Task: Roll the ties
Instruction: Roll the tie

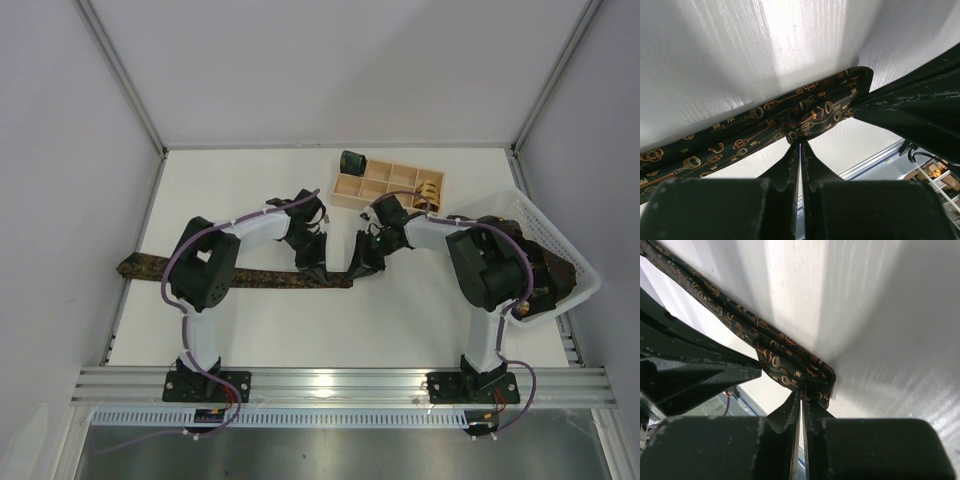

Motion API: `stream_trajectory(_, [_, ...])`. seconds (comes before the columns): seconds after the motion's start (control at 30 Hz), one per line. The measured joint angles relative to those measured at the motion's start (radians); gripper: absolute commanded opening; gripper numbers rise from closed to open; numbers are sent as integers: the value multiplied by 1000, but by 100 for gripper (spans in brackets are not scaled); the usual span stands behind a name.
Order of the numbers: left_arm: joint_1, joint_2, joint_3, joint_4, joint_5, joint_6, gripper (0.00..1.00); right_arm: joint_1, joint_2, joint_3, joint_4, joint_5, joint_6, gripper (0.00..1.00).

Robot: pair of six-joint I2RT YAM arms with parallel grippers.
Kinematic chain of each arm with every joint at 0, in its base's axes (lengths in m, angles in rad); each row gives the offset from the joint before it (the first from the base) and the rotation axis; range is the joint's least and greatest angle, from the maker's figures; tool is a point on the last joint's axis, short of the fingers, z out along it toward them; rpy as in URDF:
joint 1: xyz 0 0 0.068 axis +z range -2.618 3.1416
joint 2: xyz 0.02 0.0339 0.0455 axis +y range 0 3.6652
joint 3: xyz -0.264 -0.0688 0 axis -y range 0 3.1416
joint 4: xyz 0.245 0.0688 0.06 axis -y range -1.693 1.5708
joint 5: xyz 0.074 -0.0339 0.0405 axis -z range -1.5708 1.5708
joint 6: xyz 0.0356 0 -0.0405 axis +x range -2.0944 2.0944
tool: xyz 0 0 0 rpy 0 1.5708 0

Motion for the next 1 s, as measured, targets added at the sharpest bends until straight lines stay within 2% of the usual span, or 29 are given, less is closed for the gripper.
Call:
stream_trajectory(0.13, [0, 5, 0, 5, -1, 1, 6, -15, -42, -27, -1, 5, 7, 13])
stream_trajectory(0.37, [0, 45, 4, 6, 6, 4, 6, -37, -92, -48, 2, 14, -6, 38])
stream_trajectory(0.47, [1, 48, 10, 3, 7, 7, 6, -42, -90, -66, 4, 13, -20, 44])
stream_trajectory(0.73, [4, 49, 10, 4, 8, 8, 6, -42, -33, -69, 56, -28, -53, 47])
stream_trajectory(1.0, [6, 49, 10, 4, 8, 8, 6, -30, 5, -68, 105, -93, -60, 42])
